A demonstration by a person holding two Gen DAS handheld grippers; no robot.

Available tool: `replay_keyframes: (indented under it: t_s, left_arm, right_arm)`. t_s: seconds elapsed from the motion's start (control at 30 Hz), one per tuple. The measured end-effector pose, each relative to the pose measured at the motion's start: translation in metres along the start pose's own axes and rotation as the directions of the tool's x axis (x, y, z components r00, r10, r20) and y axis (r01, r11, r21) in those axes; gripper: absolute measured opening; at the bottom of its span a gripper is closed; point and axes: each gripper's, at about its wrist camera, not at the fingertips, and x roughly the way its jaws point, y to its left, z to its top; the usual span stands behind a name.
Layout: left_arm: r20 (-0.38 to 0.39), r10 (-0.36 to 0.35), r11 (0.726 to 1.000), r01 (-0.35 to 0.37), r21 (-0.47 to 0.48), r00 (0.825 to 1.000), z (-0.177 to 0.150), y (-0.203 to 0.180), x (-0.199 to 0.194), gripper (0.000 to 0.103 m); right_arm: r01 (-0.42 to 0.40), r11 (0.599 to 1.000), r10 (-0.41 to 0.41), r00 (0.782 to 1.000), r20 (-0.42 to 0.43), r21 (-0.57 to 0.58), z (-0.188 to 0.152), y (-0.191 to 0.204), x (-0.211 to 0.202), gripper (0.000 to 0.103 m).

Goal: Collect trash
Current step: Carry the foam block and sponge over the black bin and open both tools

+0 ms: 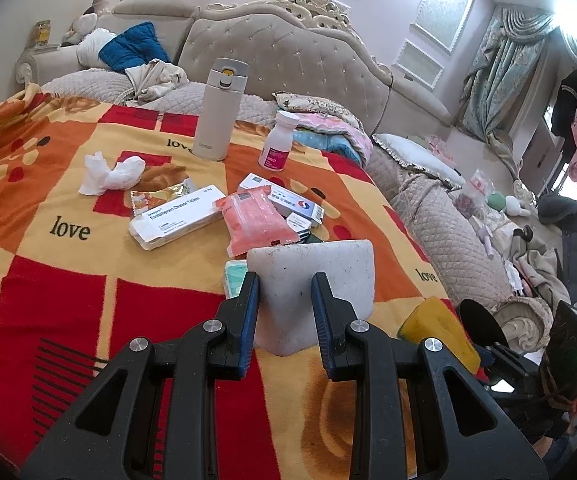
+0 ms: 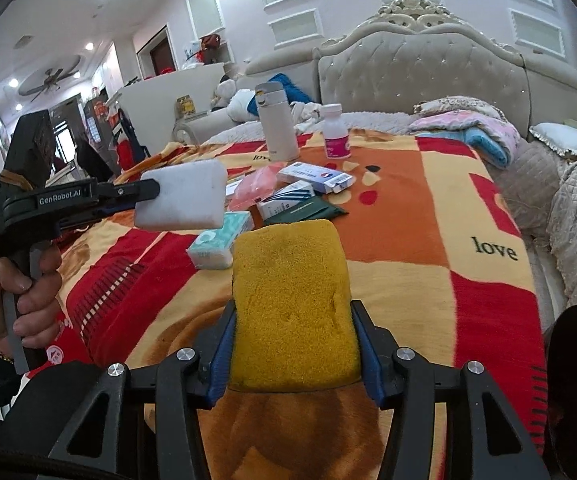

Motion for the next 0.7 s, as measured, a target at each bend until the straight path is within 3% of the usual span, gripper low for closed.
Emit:
replay_keyframes:
  t_s: [0.27, 0.4, 0.5, 0.7]
  left_arm:
    - [0.001, -0.006, 0.998, 0.006, 0.057, 1.000, 0.003, -0.029, 0.002, 0.024]
    - [-0.005, -0.026, 0.995, 0.026, 0.093, 1.000, 0.007, -0.053, 0.009, 0.024]
    - [-0.013, -0.052, 0.991, 0.053, 0.125, 0.999, 0.010, -0.075, 0.017, 0.024]
    - [-0.062, -0.139, 0.966, 0.149, 0.210, 0.988, 0.005, -0.144, 0.048, 0.024]
  right_arm:
    - [0.043, 0.997, -0.048, 0.997, 0.067, 0.066, -0.003, -0.028, -0.032, 0.051]
    - [0.103, 0.987, -0.116, 0.987, 0.107, 0.120, -0.009, -0.049, -0.056, 0.051]
    - [0.182, 0.964, -0.206, 0.972, 0.114, 0.197, -0.015, -0.074, -0.074, 0.051]
    - [0.308, 0.885, -0.375, 0.916, 0.143, 0.349, -0.034, -0.125, -0.126, 0.051]
